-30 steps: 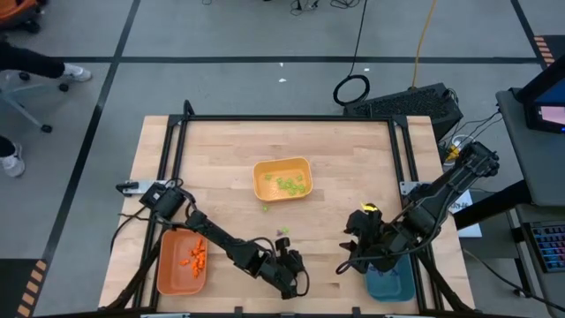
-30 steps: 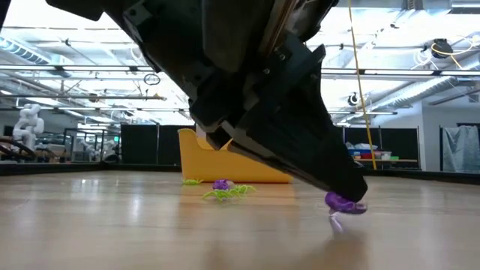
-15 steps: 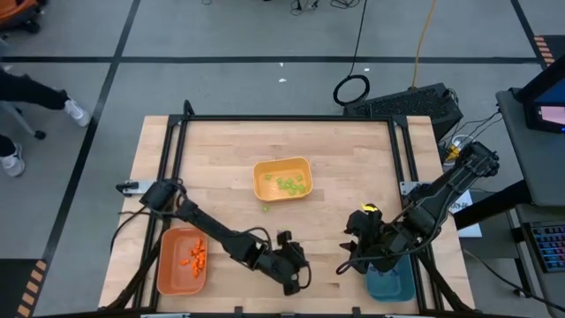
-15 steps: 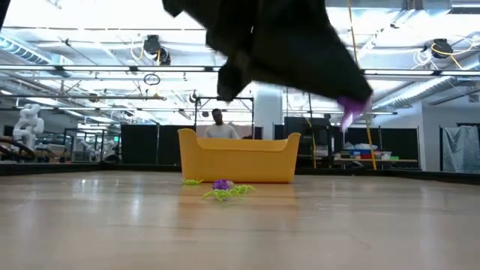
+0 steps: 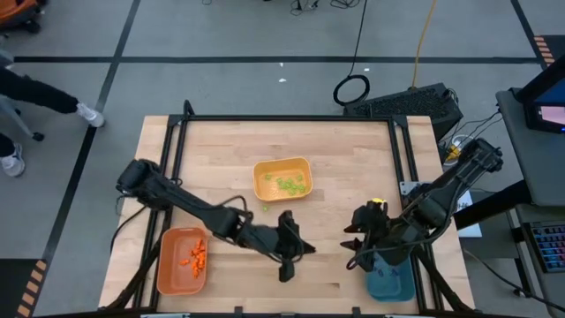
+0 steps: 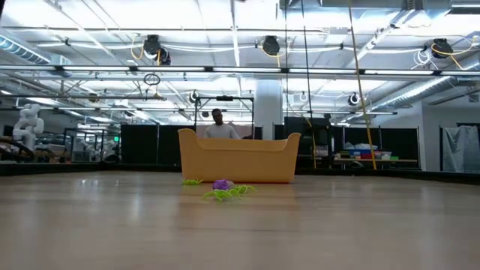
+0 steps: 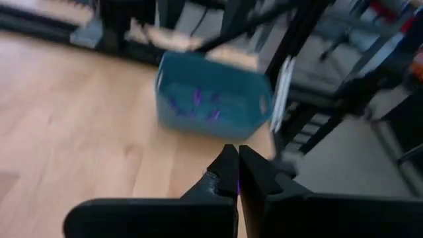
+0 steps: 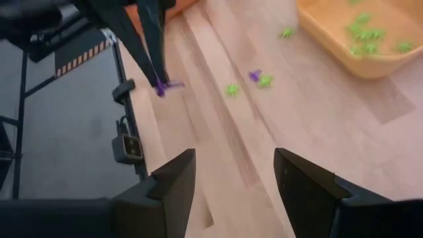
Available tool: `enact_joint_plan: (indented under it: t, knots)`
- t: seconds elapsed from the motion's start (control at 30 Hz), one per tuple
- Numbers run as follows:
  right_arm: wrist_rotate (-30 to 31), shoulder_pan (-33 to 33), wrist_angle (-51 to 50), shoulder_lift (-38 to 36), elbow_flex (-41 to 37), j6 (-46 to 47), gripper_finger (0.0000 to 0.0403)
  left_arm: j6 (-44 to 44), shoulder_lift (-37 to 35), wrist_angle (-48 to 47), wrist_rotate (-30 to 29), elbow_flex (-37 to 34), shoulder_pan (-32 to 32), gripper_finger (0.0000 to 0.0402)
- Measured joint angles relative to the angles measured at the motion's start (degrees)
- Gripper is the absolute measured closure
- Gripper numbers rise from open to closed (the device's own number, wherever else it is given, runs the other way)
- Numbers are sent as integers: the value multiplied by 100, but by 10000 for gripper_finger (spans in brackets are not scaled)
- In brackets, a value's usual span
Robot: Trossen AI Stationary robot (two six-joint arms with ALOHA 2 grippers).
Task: Sort Halloween decoration
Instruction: Put the violet witch hat toy into the blue bin
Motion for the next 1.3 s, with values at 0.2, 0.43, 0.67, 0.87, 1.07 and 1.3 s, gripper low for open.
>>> enact_joint_plan:
  t: [0.2,0.43,0.67,0.87,1.07,1.3]
  knots:
    - [361,0,8,-117,2,-152,211,28,-648,127,29,2,130,401]
    - [538,0,11,-117,1,-115,211,10,-1132,829,21,8,203,401]
    - [606,0,52,-128,2,-364,211,211,-1337,1897,14,8,205,401]
    - [584,0,52,-188,2,-512,211,462,-1334,2723,12,8,227,401]
    - [571,0,51,-392,1,-688,211,1027,-1330,2745,24,8,273,401]
    - [570,0,4,-645,2,-723,211,2264,-1330,2761,176,8,325,401]
